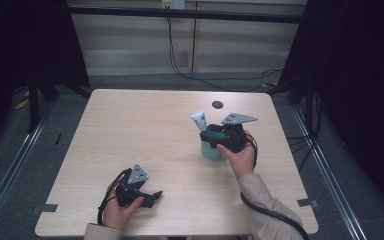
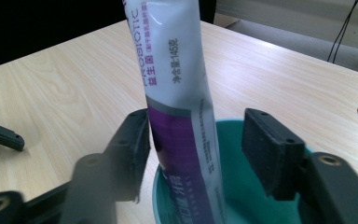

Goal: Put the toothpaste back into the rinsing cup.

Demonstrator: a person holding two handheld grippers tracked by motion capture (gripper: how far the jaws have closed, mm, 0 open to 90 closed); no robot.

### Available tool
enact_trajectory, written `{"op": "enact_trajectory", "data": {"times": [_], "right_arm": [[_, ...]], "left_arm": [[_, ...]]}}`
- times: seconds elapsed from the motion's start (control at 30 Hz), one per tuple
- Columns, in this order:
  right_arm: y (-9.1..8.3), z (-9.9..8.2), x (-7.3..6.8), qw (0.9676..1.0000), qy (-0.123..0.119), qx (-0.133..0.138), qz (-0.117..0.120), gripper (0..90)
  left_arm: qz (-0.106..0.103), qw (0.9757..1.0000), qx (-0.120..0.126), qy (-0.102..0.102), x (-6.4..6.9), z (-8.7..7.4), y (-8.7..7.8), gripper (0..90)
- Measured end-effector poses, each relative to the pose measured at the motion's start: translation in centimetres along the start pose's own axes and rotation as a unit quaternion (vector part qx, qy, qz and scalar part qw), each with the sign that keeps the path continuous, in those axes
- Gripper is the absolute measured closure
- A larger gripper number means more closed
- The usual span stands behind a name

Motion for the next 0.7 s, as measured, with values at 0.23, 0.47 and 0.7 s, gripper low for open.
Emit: {"op": "enact_trajectory", "data": {"times": [0.23,0.47,0.7], "right_arm": [[-0.33,-0.18,0.14,1.0000,0.003,-0.007,-0.006,30.9],[-0.54,-0.37,0.12,0.9999,0.005,-0.013,-0.008,21.3],[-0.97,-0.37,-0.51,0.9998,0.002,-0.018,0.002,17.4]], "left_arm": [[0.000,1.0000,0.000,0.000,0.00,0.00,0.00,15.3],[0.000,1.0000,0.000,0.000,0.00,0.01,0.00,15.3],[0.000,1.0000,0.000,0.000,0.00,0.00,0.00,15.3]]}}
Point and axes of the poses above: each handheld gripper's, and its own axes: y roughly forward along the jaws, z roughly out of its top, x roughly to its right, the point moved 5 cm from there along y, roughly forward along the jaws, and after that the axes turned 9 degrees about -x, right-handed, at the moved point
